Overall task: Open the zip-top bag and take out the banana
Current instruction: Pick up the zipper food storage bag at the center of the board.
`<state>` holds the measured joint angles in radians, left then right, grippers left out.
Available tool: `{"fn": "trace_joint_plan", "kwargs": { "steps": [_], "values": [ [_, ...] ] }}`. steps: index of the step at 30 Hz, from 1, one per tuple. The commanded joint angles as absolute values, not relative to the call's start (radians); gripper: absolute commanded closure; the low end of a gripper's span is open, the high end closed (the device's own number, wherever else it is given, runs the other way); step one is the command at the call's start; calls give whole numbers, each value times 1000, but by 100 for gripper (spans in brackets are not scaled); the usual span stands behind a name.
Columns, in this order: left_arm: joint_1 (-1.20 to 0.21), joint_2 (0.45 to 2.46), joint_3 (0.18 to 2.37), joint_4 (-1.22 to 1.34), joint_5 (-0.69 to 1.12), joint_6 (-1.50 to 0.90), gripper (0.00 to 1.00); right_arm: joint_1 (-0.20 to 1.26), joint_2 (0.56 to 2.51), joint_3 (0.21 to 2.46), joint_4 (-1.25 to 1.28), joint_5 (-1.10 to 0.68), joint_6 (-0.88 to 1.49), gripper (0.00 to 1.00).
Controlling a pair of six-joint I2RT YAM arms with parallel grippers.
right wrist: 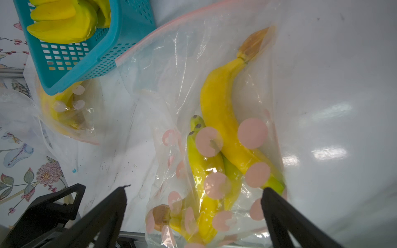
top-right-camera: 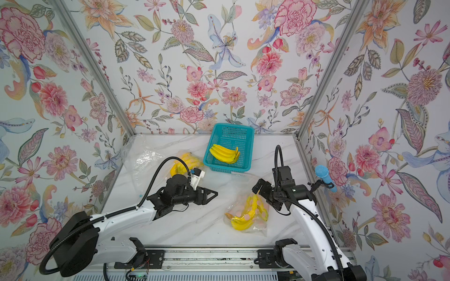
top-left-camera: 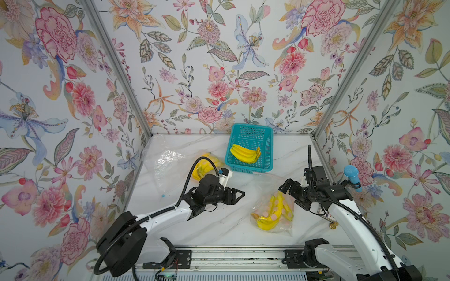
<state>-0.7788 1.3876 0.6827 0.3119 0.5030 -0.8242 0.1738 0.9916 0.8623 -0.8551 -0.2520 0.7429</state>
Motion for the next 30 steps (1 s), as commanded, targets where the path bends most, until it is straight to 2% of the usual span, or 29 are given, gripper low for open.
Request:
{"fn": "trace_joint_plan", "kwargs": {
  "steps": [1, 8, 12, 24, 30],
  "values": [
    [-800, 1514, 786, 485, 555, -845, 31, 122, 990, 829, -839, -335, 697, 0],
    [-815, 1790, 949, 529, 589, -905, 32, 47, 1014, 812, -815, -405, 649, 0],
    [-815, 1904, 1041, 454, 583, -900, 32, 22, 1047, 834, -815, -427, 618, 0],
    [-816, 2110, 1268, 298, 575, -875, 32, 5, 1062, 842, -804, -438, 605, 0],
    [-815, 2158, 1325, 246, 572, -868, 40, -3, 1067, 854, -794, -442, 606, 0]
  ]
}}
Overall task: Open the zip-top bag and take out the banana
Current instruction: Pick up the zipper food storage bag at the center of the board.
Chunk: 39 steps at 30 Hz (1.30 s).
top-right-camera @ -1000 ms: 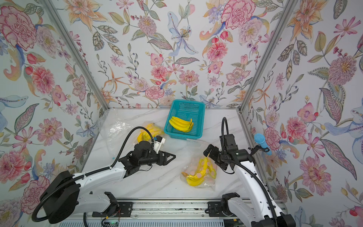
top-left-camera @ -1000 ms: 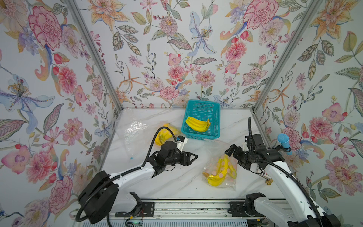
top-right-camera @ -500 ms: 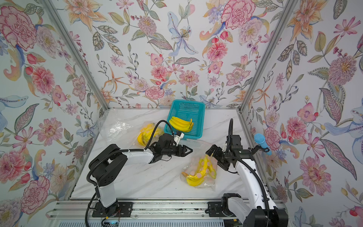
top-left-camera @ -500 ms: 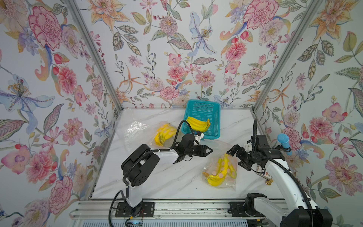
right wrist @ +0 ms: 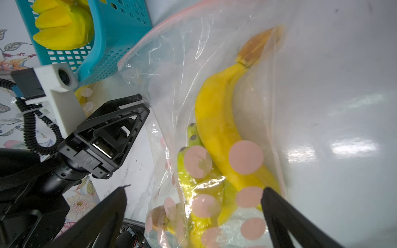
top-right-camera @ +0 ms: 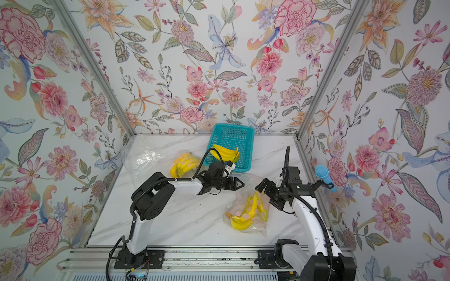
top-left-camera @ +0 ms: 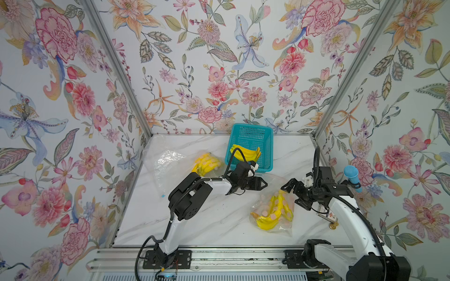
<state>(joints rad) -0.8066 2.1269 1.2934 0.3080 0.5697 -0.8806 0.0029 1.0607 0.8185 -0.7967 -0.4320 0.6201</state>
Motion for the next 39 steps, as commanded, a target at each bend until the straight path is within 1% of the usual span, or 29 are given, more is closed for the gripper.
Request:
{"fn": "trace_joint_plan", "kwargs": {
  "steps": [1, 4, 5, 6, 7, 10, 13, 17, 20, 24, 30, 31, 32, 33, 36, 39],
  "values": [
    [-816, 2161, 1330, 235, 568, -865, 43, -3, 1069, 859, -795, -442, 609, 0],
    [-813, 2156, 1326, 233, 569, -859, 56, -3, 1075, 867, -791, -445, 613, 0],
    [-812, 2151, 1322, 237, 569, -858, 65, -3, 1077, 868, -789, -445, 615, 0],
    [-810, 2150, 1319, 236, 570, -860, 79, -3, 1076, 870, -787, -446, 618, 0],
    [-808, 2149, 1318, 232, 575, -860, 86, -3, 1076, 872, -785, -447, 619, 0],
    [-807, 2136, 1302, 232, 582, -853, 95, -2, 1070, 872, -778, -446, 632, 0],
    [-807, 2098, 1273, 226, 579, -844, 100, 4, 1059, 871, -775, -442, 644, 0],
    [-801, 2011, 1210, 190, 565, -820, 100, 30, 1044, 857, -764, -425, 668, 0],
    [-784, 1921, 1111, 182, 558, -825, 100, 74, 1039, 841, -739, -408, 705, 0],
    [-752, 1781, 951, 186, 550, -830, 100, 177, 1049, 823, -691, -356, 766, 0],
    [-726, 1577, 758, 163, 521, -823, 100, 346, 1120, 830, -608, -288, 847, 0],
    [-718, 1534, 730, 168, 512, -828, 98, 369, 1135, 834, -597, -279, 857, 0],
    [-709, 1504, 702, 177, 502, -837, 83, 390, 1150, 839, -585, -272, 866, 0],
    [-699, 1487, 679, 192, 497, -849, 72, 407, 1164, 846, -578, -267, 873, 0],
    [-673, 1470, 627, 270, 512, -894, 57, 449, 1211, 880, -566, -251, 881, 0],
    [-666, 1496, 611, 347, 527, -936, 49, 474, 1259, 923, -566, -250, 871, 0]
  ]
}}
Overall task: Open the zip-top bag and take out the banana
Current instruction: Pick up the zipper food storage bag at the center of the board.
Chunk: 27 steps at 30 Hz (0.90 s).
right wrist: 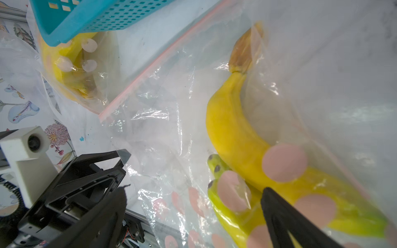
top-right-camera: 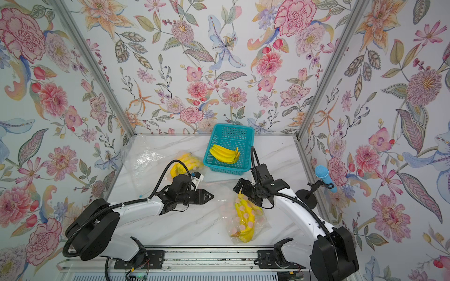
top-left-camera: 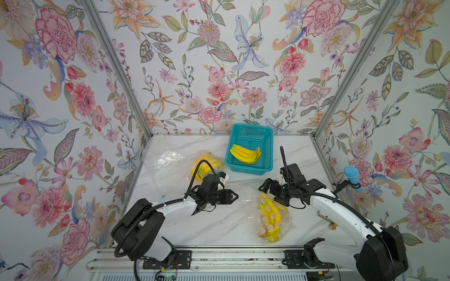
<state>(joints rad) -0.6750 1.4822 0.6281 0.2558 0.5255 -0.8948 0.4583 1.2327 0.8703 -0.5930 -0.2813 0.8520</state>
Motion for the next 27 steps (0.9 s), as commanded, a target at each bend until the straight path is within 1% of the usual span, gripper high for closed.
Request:
{"fn": "trace_joint_plan", "kwargs": {
  "steps": [1, 7, 10, 14, 17, 20, 24, 25, 27],
  "values": [
    [-665, 1511, 613, 370, 535, -952, 49, 476, 1273, 939, -565, -254, 864, 0],
    [-667, 1547, 619, 495, 511, -1054, 47, 448, 1371, 1036, -574, -317, 763, 0],
    [-672, 1554, 649, 500, 480, -1082, 47, 394, 1445, 1091, -592, -398, 697, 0],
    [-695, 1617, 683, 484, 429, -1121, 48, 318, 1531, 1192, -649, -484, 612, 0],
    [-715, 1639, 701, 458, 401, -1117, 49, 289, 1567, 1260, -681, -494, 547, 0],
    [-721, 1629, 685, 457, 387, -1120, 52, 293, 1576, 1304, -726, -483, 520, 0],
    [-721, 1638, 701, 465, 426, -1083, 59, 359, 1492, 1271, -721, -409, 569, 0],
    [-722, 1653, 714, 464, 442, -1057, 64, 390, 1472, 1259, -721, -373, 573, 0],
    [-724, 1677, 728, 467, 471, -1053, 80, 436, 1440, 1235, -723, -344, 598, 0]
  ]
}}
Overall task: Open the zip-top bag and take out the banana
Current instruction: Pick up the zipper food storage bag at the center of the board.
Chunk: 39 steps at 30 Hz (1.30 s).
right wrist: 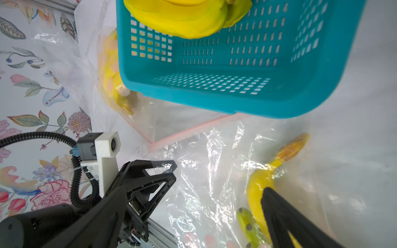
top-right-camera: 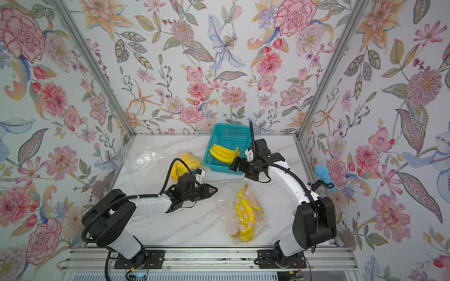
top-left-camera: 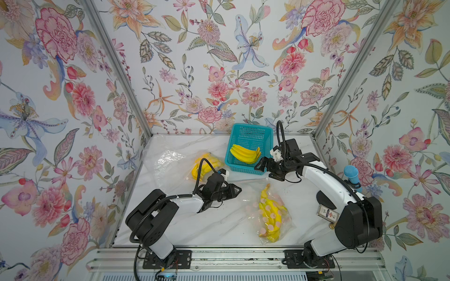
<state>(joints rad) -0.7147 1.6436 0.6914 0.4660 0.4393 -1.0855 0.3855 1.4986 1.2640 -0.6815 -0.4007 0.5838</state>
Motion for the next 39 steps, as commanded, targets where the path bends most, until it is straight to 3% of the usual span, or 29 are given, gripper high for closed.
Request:
{"fn": "trace_joint_plan", "kwargs": {
  "steps": [1, 4, 9, 13, 19, 33, 39],
  "values": [
    [-728, 1681, 721, 493, 478, -1067, 85, 453, 1421, 1222, -722, -349, 620, 0],
    [-740, 1672, 697, 518, 466, -1088, 100, 477, 1370, 1190, -722, -327, 656, 0],
    [-741, 1646, 677, 531, 480, -1087, 100, 458, 1349, 1185, -715, -315, 643, 0],
    [-742, 1526, 721, 385, 429, -1031, 100, 458, 1393, 1237, -716, -353, 594, 0],
    [-744, 1477, 945, 12, 410, -795, 100, 453, 1412, 1262, -680, -353, 560, 0],
    [-771, 1555, 1474, -471, 458, -518, 100, 342, 1379, 1332, -644, -416, 517, 0],
    [-788, 1541, 1566, -647, 504, -324, 100, 301, 1285, 1273, -642, -386, 540, 0]
  ]
}}
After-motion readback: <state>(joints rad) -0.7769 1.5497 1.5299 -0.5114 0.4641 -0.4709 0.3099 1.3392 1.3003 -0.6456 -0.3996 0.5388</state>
